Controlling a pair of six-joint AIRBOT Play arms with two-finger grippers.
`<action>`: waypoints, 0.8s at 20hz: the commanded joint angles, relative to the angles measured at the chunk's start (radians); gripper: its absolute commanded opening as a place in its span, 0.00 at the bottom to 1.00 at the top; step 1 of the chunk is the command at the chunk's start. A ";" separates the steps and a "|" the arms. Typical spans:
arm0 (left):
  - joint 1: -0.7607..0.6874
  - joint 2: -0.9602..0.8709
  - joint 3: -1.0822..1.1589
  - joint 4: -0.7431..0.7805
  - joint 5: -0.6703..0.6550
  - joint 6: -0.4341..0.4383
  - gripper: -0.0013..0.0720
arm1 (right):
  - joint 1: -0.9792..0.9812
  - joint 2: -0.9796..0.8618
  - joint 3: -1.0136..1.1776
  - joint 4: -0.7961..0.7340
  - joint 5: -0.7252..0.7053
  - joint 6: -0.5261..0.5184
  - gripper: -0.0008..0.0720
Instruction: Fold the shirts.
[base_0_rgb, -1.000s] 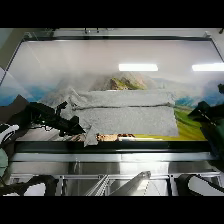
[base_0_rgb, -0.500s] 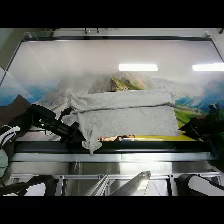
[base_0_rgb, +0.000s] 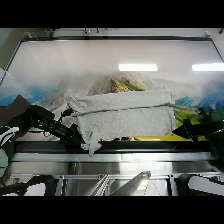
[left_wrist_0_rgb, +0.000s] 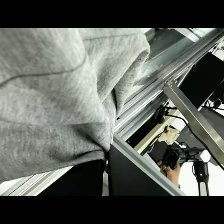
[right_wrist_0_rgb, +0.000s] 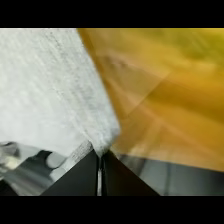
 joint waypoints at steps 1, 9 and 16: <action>0.069 0.006 0.001 -0.002 0.112 0.050 0.05 | 0.002 0.041 0.008 0.151 0.114 -0.037 0.03; 0.401 0.309 0.001 -0.058 0.137 0.057 0.05 | -0.163 0.240 0.018 0.417 0.116 -0.074 0.03; 0.473 0.337 0.001 -0.051 0.090 0.066 0.05 | -0.246 0.241 0.018 0.482 0.097 -0.078 0.03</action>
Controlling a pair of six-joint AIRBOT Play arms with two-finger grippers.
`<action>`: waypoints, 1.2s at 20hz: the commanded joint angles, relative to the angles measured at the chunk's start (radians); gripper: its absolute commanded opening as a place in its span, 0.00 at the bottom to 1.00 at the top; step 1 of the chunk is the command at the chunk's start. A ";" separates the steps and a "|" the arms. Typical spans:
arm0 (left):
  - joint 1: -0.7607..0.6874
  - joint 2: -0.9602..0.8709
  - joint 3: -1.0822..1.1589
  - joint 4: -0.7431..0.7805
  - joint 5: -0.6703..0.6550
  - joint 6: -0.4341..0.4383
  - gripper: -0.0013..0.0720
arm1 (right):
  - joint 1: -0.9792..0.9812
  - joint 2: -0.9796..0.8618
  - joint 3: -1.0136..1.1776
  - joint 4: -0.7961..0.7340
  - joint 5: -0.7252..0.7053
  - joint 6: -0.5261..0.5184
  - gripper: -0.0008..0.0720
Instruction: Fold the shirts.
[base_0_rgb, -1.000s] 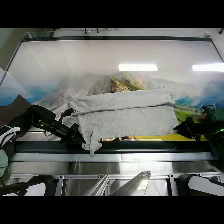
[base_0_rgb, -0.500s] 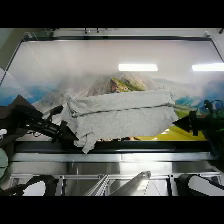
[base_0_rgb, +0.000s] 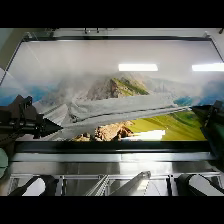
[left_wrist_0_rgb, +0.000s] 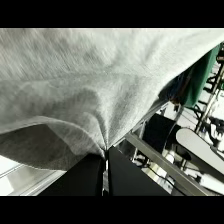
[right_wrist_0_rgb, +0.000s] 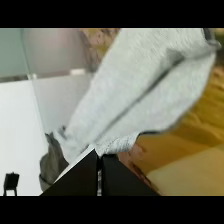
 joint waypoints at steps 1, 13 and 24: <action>0.048 0.012 0.001 -0.001 -0.059 0.006 0.05 | -0.016 0.004 0.001 0.057 -0.036 -0.014 0.03; -0.227 -0.410 0.426 0.001 -0.029 -0.050 0.05 | 0.285 -0.229 0.025 0.165 -0.412 -0.145 0.03; -0.270 -0.702 0.662 0.209 -0.021 -0.146 0.04 | 0.288 -0.395 0.113 0.146 -0.479 -0.212 0.03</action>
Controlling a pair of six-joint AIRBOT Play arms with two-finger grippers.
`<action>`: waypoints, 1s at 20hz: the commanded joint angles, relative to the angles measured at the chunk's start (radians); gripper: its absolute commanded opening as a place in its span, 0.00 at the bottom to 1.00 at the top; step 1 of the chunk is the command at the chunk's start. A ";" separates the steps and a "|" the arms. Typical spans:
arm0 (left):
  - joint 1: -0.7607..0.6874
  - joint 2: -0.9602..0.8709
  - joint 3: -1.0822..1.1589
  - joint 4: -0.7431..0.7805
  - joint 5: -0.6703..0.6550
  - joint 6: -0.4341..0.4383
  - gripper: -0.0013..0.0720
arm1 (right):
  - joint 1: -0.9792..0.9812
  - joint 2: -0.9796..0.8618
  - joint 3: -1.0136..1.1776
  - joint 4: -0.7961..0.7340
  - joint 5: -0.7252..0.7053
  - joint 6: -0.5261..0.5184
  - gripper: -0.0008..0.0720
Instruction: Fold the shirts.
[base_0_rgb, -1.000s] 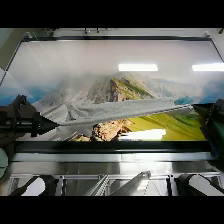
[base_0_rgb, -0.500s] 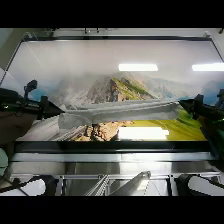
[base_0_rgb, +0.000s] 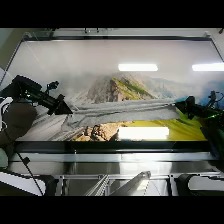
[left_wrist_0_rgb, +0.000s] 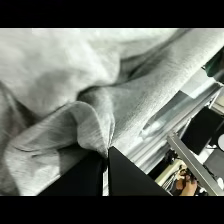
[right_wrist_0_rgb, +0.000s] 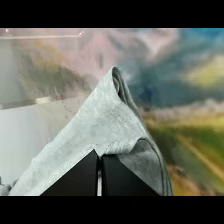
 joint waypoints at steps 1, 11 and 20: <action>0.026 -0.055 0.045 0.036 -0.007 -0.018 0.04 | 0.001 -0.024 0.020 -0.019 -0.035 -0.010 0.03; -0.023 -0.093 0.172 0.036 0.027 -0.043 0.41 | 0.000 -0.023 0.026 -0.022 0.043 -0.047 0.46; -0.024 0.047 0.254 0.033 0.155 -0.157 0.89 | -0.038 -0.036 0.339 -0.546 0.195 0.251 0.99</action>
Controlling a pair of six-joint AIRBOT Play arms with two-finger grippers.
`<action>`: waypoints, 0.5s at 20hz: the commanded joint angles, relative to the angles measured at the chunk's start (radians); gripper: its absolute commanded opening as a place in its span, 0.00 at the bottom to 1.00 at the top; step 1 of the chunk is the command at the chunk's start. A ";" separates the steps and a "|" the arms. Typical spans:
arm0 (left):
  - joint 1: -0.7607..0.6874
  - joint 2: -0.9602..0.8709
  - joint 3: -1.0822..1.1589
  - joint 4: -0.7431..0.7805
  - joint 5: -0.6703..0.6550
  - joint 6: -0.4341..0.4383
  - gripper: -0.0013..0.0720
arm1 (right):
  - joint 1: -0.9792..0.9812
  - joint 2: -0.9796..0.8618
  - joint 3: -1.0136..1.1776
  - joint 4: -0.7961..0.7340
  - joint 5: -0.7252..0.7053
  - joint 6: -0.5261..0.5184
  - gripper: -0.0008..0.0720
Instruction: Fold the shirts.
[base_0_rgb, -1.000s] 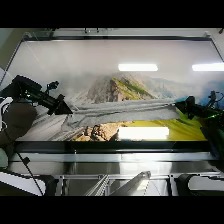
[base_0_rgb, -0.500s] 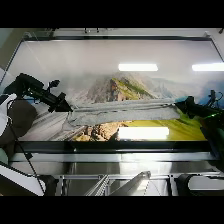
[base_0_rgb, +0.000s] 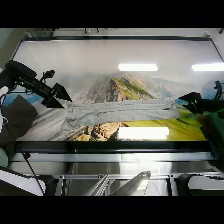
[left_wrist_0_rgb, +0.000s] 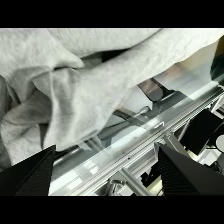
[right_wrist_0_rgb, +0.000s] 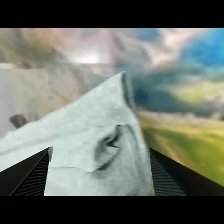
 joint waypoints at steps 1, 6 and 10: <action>-0.001 0.085 0.011 -0.003 0.020 -0.020 0.56 | -0.002 -0.056 0.147 -0.200 0.087 0.136 0.99; -0.001 0.189 0.010 -0.026 0.000 -0.014 0.05 | 0.012 -0.143 0.172 -0.195 0.100 0.129 0.99; -0.019 0.202 0.011 -0.186 -0.013 -0.011 0.05 | 0.085 -0.206 0.172 -0.185 0.146 0.128 0.99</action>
